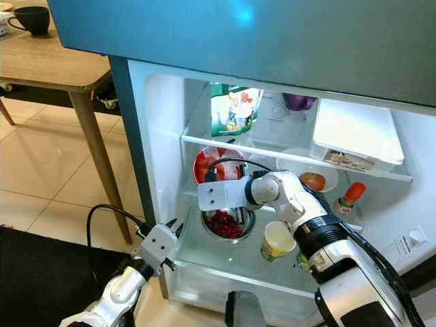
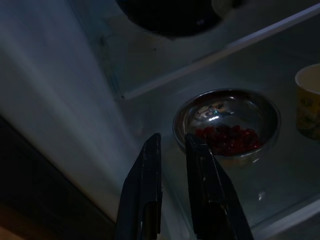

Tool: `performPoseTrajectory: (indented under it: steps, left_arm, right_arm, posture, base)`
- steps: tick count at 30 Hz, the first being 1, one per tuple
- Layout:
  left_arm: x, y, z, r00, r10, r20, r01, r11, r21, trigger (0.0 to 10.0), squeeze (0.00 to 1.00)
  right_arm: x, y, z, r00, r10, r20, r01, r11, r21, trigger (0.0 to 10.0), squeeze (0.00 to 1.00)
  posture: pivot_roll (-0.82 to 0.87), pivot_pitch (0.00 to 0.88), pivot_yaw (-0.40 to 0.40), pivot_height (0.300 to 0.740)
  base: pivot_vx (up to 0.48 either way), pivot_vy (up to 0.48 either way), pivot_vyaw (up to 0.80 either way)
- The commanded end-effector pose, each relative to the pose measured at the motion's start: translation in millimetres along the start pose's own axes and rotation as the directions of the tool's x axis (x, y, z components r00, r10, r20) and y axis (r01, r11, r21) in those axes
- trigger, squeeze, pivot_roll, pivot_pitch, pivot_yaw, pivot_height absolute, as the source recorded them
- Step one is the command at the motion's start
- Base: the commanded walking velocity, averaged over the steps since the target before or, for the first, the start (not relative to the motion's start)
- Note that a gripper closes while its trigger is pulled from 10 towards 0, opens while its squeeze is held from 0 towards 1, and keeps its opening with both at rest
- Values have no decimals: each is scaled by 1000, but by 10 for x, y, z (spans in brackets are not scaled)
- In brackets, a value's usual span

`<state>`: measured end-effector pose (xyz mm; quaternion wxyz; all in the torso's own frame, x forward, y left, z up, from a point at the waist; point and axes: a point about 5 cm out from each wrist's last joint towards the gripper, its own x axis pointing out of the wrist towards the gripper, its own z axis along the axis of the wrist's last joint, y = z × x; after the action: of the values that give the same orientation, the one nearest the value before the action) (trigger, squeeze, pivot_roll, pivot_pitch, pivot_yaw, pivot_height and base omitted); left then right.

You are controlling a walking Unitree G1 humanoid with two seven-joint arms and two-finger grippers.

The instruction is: Restocking fridge

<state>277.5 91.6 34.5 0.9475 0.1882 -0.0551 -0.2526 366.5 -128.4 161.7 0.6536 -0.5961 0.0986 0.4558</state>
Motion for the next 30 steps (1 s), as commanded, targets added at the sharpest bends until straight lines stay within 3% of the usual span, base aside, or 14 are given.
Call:
performPoseTrajectory:
  steps: [1, 12, 23, 24, 25, 26, 27, 29, 30]
  left_arm:
    - [43, 2, 74, 999, 18, 46, -18, 1000, -10, 10000, 0]
    - [31, -16, 88, 998, 24, 59, -23, 1000, -12, 10000, 0]
    - [38, -29, 96, 998, 18, 61, -17, 1000, -9, 10000, 0]
    - [39, -30, 97, 998, 17, 61, -17, 1000, -8, 10000, 0]
    - [39, -29, 98, 998, 17, 62, -16, 1000, -8, 10000, 0]
    - [39, -29, 98, 998, 17, 62, -16, 1000, -8, 10000, 0]
    - [39, -28, 98, 998, 16, 62, -15, 1000, -6, 10000, 0]
    - [39, -27, 99, 998, 15, 63, -15, 1000, -5, 10000, 0]
    - [39, -26, 100, 998, 15, 63, -15, 1000, -4, 10000, 0]
  right_arm:
    - [-11, -71, -26, 999, -23, -40, 22, 1000, -7, 10000, 0]
    - [-64, -181, -208, 988, -31, -149, 43, 996, 79, 10000, 0]
    - [-68, -245, -239, 989, -43, -141, 68, 982, 174, 10000, 0]
    - [-67, -253, -239, 989, -49, -141, 75, 981, 179, 10000, 180]
    - [-67, -266, -232, 989, -58, -139, 82, 980, 180, 10000, 541]
    - [-67, -266, -232, 989, -58, -139, 82, 980, 180, 10000, 541]
    - [-64, -292, -214, 988, -82, -134, 106, 978, 178, 10000, 914]
    - [-61, -318, -198, 985, -111, -132, 133, 976, 171, 10000, 871]
    - [-59, -341, -187, 982, -135, -130, 155, 974, 165, 10000, 780]
  posture:
    - [-92, 4, -81, 547]
    - [-90, 9, -83, 547]
    - [-90, 9, -83, 547]
    - [-90, 9, -83, 547]
    - [-93, 11, -81, 547]
    - [-93, 11, -81, 547]
    - [-93, 11, -81, 547]
    - [-93, 11, -81, 547]
    - [-93, 11, -81, 547]
  base:
    - [0, 0, 0]
    - [0, 0, 0]
    - [0, 0, 0]
    - [0, 0, 0]
    - [0, 0, 0]
    - [0, 0, 0]
    - [0, 0, 0]
    - [0, 0, 0]
    - [0, 0, 0]
